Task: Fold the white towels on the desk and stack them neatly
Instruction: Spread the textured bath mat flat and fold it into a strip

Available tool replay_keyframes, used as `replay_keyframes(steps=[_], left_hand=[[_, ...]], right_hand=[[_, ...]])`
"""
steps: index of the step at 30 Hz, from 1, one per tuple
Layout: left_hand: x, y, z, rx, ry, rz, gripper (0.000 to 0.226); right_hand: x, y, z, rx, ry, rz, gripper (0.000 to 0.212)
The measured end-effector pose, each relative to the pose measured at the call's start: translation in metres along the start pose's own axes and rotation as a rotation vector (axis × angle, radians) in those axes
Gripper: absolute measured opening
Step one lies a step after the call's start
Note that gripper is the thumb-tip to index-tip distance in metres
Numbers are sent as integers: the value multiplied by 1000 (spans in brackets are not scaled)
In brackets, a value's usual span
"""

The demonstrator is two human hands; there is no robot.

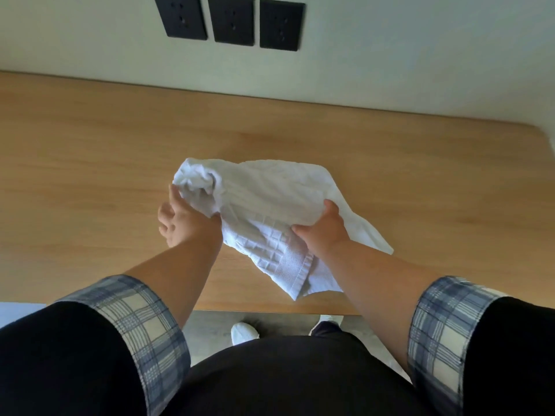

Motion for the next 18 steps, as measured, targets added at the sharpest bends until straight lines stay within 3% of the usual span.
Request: replay_keyframes(steps=[3, 6, 7, 9, 12, 15, 18], left_hand=[[-7, -12, 4, -142, 96, 80, 86], [-29, -16, 5, -147, 86, 398, 69], [-33, -16, 5, -136, 89, 481, 66], [-35, -14, 2, -84, 20, 598, 61], [-29, -13, -11, -35, -113, 745, 59], [-15, -15, -20, 106, -354, 665, 44], [0, -14, -16, 247, -620, 615, 60]], right_hand=[[2, 5, -4, -142, 154, 17, 88], [1, 2, 3, -111, 269, 70, 18], [0, -4, 9, -71, 312, 79, 6], [-1, -22, 26, 34, 369, 111, 7], [-5, -57, 57, 283, 267, 161, 20], [-21, -89, 84, 495, 316, 272, 35], [-31, -109, 114, 791, 111, 224, 40]])
Point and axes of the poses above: each hand's wrist, its own y-axis towards the middle knuckle, its own x-axis out of the back of the hand, z = x × y, the point moved 5 cm from there along y, towards the middle knuckle, and after that the axes turned 13 degrees about -y, right-handed, at the moved point
